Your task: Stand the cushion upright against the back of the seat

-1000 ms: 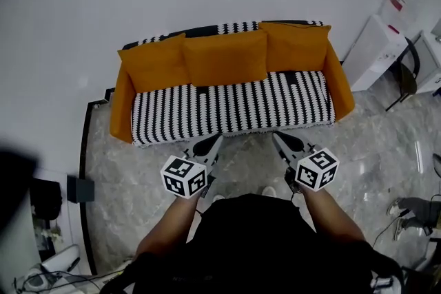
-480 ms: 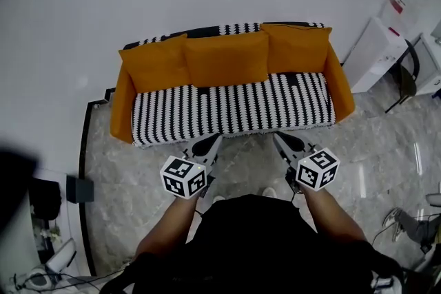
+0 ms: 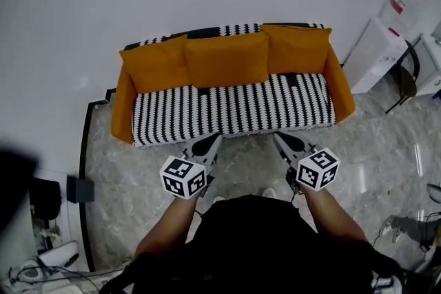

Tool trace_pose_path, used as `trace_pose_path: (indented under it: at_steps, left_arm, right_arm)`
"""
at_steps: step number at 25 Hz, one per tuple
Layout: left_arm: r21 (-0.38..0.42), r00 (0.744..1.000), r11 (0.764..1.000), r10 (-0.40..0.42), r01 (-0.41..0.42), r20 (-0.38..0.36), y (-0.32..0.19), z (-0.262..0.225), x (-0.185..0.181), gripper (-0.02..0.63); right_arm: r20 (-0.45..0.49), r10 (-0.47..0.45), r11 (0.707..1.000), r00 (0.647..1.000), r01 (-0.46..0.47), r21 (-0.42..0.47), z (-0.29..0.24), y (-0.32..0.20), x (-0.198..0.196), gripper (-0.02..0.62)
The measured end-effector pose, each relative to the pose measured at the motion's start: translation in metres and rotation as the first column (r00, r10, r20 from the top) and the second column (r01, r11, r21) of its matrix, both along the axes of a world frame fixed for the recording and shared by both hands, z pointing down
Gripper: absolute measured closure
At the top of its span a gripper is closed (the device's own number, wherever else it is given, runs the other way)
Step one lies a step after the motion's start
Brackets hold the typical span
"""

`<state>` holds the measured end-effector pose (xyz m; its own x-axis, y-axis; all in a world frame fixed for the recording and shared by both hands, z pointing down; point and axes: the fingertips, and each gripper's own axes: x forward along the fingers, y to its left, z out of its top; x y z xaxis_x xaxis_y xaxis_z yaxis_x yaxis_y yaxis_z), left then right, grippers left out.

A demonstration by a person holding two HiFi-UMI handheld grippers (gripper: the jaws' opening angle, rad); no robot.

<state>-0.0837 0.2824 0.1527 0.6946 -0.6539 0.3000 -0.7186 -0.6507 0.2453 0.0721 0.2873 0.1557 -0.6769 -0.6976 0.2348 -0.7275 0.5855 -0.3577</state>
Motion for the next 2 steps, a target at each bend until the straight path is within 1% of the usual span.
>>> trace_pose_path:
  at_steps: [2]
  left_arm:
    - [0.005,1.000,1.000,-0.003,0.003,0.001,0.0048,0.0011,0.0027,0.589]
  right_arm:
    - [0.004,0.000,1.000,1.000,0.000,0.004,0.0011,0.0049,0.0032,0.560]
